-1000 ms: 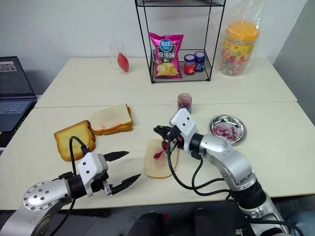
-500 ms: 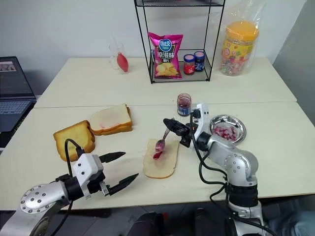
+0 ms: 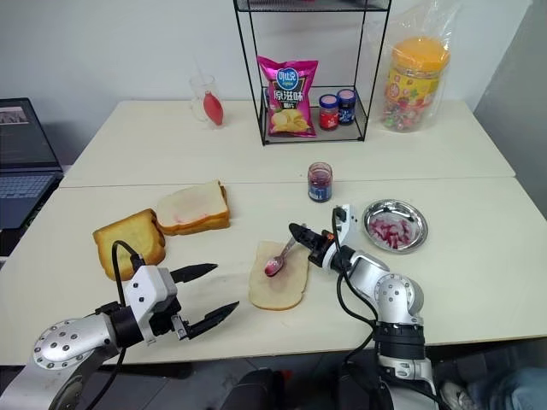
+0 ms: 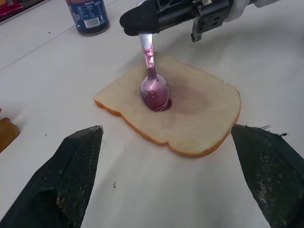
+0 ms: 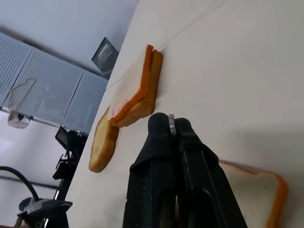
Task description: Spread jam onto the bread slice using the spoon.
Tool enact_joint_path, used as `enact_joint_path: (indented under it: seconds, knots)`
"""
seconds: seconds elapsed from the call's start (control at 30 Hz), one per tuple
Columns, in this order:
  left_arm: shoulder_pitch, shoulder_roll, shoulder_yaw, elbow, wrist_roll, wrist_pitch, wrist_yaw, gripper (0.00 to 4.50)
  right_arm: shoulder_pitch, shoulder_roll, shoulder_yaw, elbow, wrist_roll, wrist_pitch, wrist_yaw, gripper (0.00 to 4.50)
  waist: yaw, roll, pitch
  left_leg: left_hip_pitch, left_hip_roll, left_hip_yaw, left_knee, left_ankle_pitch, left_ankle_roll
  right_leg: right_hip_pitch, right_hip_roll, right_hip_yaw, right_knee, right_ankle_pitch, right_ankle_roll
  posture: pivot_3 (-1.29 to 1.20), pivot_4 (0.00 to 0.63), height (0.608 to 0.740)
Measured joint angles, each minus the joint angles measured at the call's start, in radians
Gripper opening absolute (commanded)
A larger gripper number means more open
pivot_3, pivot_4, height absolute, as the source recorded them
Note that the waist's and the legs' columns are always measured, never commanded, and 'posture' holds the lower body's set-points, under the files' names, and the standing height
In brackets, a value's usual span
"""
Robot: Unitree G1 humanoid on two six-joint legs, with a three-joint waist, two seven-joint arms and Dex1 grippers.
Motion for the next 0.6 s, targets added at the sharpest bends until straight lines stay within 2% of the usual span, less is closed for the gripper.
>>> enact_joint_path:
  seconds: [0.3,0.6]
  knots:
    - [-0.001,0.005,-0.017,-0.001,0.0,-0.001,-0.005,4.5,0.038,-0.113,-0.082,-0.038,0.116,0.116,-0.006,0.04,0.007,0.0,0.0,0.0,-0.001,0.0,0.0,0.0,0.0,0.001,-0.001,0.0,-0.001,-0.002,0.003,0.0,0.15,0.74]
    - [-0.002,0.01,-0.018,-0.001,0.001,-0.002,-0.015,4.5,0.047,-0.134,-0.184,-0.079,0.274,0.232,-0.113,0.04,0.003,0.0,0.0,-0.001,0.0,0.0,0.0,0.0,0.0,0.001,0.0,0.0,-0.001,-0.002,0.003,0.0,0.15,0.74]
